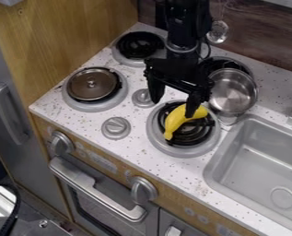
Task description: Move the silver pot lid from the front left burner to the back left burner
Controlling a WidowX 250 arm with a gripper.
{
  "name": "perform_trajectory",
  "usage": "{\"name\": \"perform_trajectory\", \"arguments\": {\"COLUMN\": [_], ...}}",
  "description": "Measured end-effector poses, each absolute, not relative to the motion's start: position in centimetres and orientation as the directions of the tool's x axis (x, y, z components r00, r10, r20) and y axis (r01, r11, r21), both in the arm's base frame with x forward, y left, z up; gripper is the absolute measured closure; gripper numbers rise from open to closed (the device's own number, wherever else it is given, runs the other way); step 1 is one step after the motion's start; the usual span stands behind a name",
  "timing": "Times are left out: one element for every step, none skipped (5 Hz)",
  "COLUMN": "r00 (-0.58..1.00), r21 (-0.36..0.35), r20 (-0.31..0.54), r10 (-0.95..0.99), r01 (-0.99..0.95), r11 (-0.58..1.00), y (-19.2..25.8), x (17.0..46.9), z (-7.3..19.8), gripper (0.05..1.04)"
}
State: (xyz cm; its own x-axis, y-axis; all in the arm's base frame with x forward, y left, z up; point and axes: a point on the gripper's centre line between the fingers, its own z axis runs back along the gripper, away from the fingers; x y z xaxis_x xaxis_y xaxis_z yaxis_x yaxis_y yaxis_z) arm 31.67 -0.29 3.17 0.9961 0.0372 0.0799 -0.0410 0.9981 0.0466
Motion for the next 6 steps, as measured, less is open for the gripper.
{"name": "perform_trajectory", "arguments": {"r00": [0.998,0.988,0.971,0.949,0.925,0.909], "r21": [0.047,0.027,0.003,0.019,0.029,0.079], "r20": [0.04,0.068,0.089,0.1,0.099,0.071], "r10": [0.039,0.14,0.223,0.3,0.368,0.41], "r01": [-0.041,-0.142,-0.224,-0.303,-0.372,-0.415], "r11": [0.998,0.99,0.974,0.953,0.928,0.907], "y": [-0.3,2.8,7.3,11.7,16.1,18.9], "x": [31.1,32.3,33.9,35.3,35.7,35.3], "z": [2.0,2.6,2.4,1.4,0.5,-1.1], "gripper": [0.083,0.083,0.083,0.083,0.083,0.083]}}
